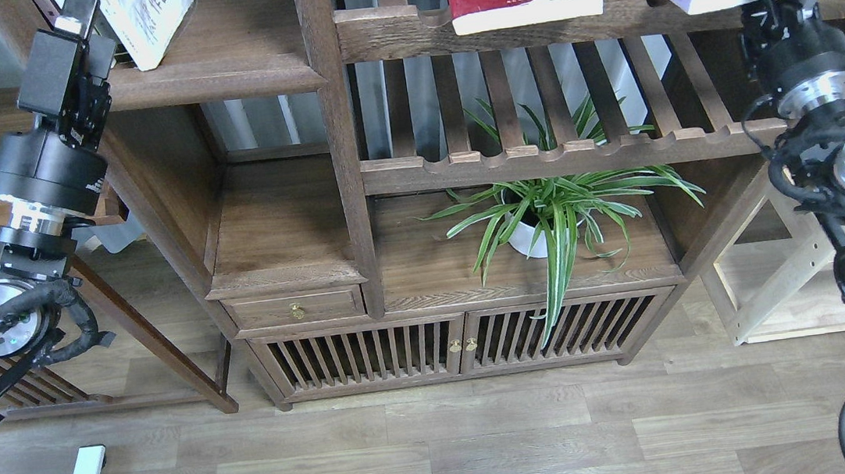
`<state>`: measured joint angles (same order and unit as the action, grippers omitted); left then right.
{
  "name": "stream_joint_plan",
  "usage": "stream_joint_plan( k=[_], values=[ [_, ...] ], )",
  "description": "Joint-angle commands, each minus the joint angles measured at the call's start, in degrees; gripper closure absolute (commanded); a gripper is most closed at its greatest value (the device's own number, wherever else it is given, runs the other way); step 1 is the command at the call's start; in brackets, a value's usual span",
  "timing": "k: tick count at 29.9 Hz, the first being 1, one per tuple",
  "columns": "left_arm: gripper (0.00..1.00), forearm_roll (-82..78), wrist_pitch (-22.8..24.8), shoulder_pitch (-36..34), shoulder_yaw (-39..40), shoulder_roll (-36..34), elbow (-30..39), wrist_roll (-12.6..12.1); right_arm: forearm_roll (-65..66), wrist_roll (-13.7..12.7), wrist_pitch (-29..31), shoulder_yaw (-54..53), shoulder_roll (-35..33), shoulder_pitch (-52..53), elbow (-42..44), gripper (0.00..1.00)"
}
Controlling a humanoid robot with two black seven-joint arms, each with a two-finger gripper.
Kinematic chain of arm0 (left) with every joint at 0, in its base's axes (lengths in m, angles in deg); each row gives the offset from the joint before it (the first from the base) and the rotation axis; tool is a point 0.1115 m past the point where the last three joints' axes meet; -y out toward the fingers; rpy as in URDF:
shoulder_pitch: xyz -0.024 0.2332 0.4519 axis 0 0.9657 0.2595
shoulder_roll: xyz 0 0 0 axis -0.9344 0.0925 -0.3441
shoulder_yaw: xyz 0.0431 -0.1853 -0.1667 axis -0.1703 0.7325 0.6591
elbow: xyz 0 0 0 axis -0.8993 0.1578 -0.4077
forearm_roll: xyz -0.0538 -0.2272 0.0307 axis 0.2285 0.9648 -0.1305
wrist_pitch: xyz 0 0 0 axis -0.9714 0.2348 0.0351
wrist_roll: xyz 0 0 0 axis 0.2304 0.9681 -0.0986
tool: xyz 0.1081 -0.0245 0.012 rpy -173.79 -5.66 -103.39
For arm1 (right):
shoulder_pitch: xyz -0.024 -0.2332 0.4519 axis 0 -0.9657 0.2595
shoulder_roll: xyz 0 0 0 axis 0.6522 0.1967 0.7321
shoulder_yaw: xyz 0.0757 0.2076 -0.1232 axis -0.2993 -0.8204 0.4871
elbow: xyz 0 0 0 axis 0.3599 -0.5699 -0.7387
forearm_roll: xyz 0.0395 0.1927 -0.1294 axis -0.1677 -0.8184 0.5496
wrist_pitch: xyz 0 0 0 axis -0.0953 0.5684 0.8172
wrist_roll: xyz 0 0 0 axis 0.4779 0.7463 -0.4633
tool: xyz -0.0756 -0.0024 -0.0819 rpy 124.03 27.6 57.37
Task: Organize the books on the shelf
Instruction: 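Reach the right gripper to the white book on the top shelf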
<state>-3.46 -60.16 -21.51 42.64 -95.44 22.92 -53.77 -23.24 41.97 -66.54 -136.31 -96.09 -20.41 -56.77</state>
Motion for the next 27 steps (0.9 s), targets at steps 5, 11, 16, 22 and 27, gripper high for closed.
stream_joint_plan(
  k=[5, 11, 16, 22, 27],
  values=[
    [0.02, 0.00, 0.00, -0.07, 0.14, 0.06, 0.00, 0.00, 0.08, 0.12, 2.47, -0.51, 0.78, -0.14, 0.00, 0.87],
    [0.02, 0.00, 0.00, -0.07, 0.05, 0.06, 0.09, 0.00, 0.08, 0.12, 6.96, -1.13, 0.43, -0.84, 0.26, 0.96],
    [0.02, -0.26, 0.00, -0.07, -0.04, 0.06, 0.09, 0.00, -0.01, 0.03, 10.20, -1.83, -0.27, -2.51, 0.17, 0.96],
    [0.02, -1.05, 0.00, -0.07, 0.05, 0.06, 0.09, 0.00, -0.09, -0.14, 15.83, -2.53, -2.12, -5.32, -0.27, 0.96],
    [0.02, -1.58, 0.00, 0.02, 0.05, 0.32, 0.09, 0.00, -0.18, -0.14, 19.61, -3.41, -3.87, -7.43, -1.49, 0.96]
  ],
)
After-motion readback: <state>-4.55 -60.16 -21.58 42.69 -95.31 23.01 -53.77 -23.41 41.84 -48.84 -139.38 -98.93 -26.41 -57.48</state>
